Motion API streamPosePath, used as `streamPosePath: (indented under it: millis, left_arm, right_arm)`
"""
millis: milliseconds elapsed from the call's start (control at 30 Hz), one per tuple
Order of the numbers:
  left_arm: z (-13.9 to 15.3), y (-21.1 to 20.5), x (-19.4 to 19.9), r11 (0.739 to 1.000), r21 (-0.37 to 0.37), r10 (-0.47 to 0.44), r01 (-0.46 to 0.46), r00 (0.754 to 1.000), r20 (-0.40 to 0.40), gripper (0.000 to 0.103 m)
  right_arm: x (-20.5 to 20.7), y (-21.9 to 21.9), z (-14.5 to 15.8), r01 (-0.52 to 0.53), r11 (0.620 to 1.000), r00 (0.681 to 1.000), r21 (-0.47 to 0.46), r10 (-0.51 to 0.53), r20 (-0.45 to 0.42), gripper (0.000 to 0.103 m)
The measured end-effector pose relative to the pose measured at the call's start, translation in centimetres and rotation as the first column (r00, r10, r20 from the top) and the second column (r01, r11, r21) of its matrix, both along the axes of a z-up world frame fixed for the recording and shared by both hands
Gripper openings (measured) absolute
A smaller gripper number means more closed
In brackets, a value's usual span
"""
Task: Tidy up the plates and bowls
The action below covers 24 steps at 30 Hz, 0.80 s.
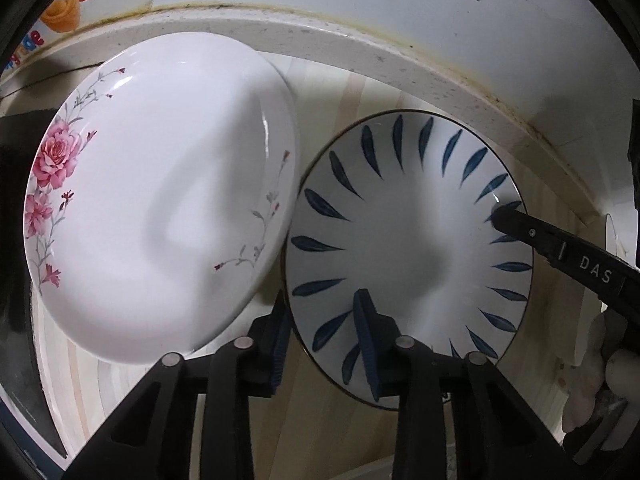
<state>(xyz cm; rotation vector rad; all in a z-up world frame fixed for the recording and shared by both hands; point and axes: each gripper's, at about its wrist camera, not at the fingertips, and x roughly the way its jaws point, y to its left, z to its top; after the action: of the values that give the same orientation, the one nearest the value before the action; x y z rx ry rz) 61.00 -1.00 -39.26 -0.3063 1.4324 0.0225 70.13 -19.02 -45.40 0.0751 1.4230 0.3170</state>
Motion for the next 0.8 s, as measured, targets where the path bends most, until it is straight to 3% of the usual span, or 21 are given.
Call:
streamPosePath:
  millis: [300,367,467,567,667,800]
  left_arm:
    - [1.0,-0.4,-0.8,1.0,0.004,-0.03,0.03,0.999,0.025,0.027]
    - [2.3,0.8,-2.1,0.999,0.03,-0.028,0.026,0.999,0.039,0.028]
    - [5.6,4.1,-5.8,0.997,0.074,0.023,-0.032,0.993,0.114,0.031]
    - [6.6,8.4,-8.3,0.985,0.102,0.128,-0.142,0.983,0.129,0.04]
    - [5.9,12.7,-9.1,0.962,0.085,0.249,-0.259,0.962,0.11,0.04]
    - [4.5,16.5,-8.4,0.936,0.042,0.344,-0.349,0.934,0.092,0.04]
  right_arm:
    - [-0.1,-0.1,0.5,0.023,0.999,1.0,-0.042,-0.023,-0.011,0.019]
    - [-0.5,-0.4,2.4,0.046,0.998,0.999,-0.045,-0.045,0.026,0.02]
    - [-1.6,0.9,5.8,0.025,1.0,0.995,0.017,-0.027,0.1,0.022]
    - [-2.1,4.3,7.5,-0.057,0.995,0.99,0.084,0.045,0.134,0.028]
    - [-1.4,9.6,6.8,-0.156,0.982,0.981,0.106,0.142,0.132,0.028]
    - [0.8,14.8,4.4,-0.211,0.975,0.972,0.07,0.201,0.124,0.028]
